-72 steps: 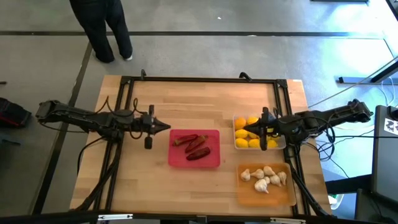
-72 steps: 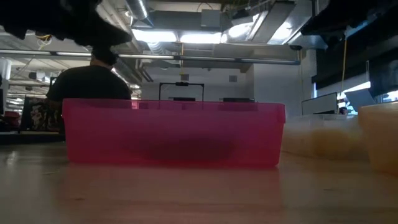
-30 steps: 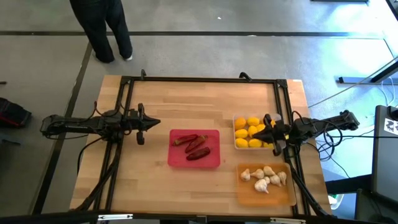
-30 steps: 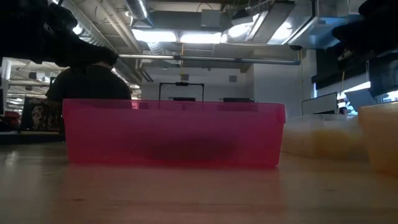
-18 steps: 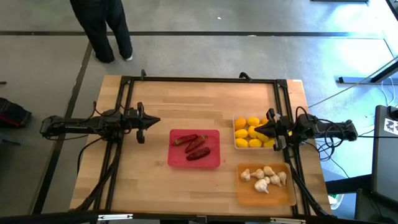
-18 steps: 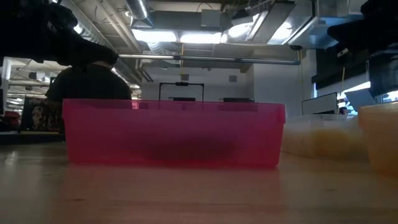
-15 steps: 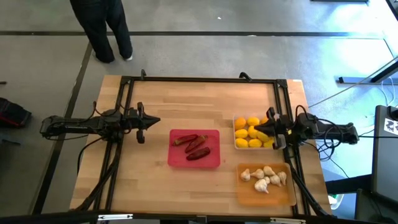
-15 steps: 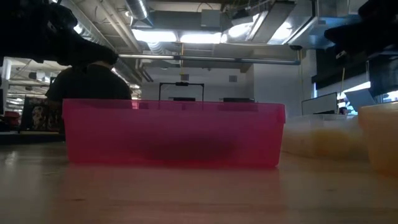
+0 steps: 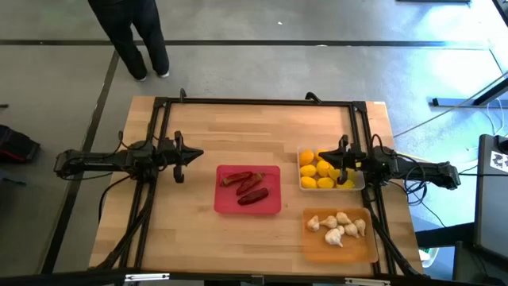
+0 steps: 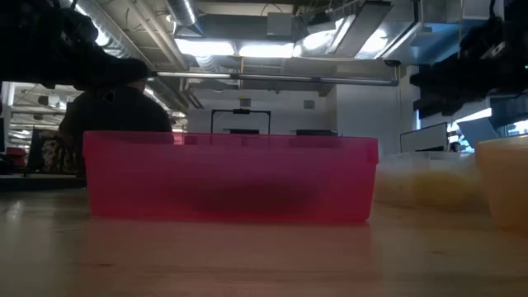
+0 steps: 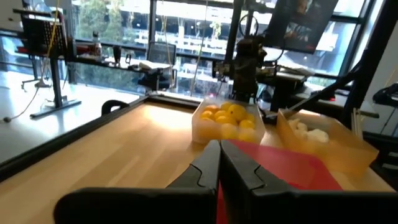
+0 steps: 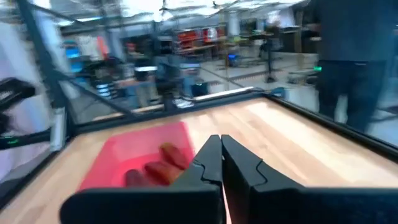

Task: Sort produce into baskets
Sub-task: Return to Home Position

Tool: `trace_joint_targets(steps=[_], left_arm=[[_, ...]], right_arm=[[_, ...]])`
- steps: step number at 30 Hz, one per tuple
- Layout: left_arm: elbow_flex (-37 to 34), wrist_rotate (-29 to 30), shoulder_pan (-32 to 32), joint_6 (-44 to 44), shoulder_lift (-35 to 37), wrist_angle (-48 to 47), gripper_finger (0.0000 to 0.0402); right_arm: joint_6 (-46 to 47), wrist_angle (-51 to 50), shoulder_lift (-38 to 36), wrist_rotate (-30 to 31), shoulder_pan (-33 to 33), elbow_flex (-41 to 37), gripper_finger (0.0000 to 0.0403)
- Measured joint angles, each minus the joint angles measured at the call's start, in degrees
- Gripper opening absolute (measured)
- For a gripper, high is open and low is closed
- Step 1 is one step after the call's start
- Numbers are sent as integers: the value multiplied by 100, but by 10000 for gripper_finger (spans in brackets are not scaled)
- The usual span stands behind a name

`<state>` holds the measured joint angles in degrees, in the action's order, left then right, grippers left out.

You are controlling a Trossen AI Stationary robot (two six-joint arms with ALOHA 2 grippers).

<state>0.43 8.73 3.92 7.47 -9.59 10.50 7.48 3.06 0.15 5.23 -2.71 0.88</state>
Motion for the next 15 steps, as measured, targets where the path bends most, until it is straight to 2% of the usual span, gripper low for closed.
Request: trace_joint_targets(steps=[4,9,15], left_arm=[[4,4,0,-55,246,-109,3],[4,35,0,-50,751,-827,3],[13,92,-1,-51,932,-856,3]], right_arm=[[127,-24,40,297,1,-13,5],[120,-83,46,40,6,-19,5],[127,-136,82,-136,8,-26,5]])
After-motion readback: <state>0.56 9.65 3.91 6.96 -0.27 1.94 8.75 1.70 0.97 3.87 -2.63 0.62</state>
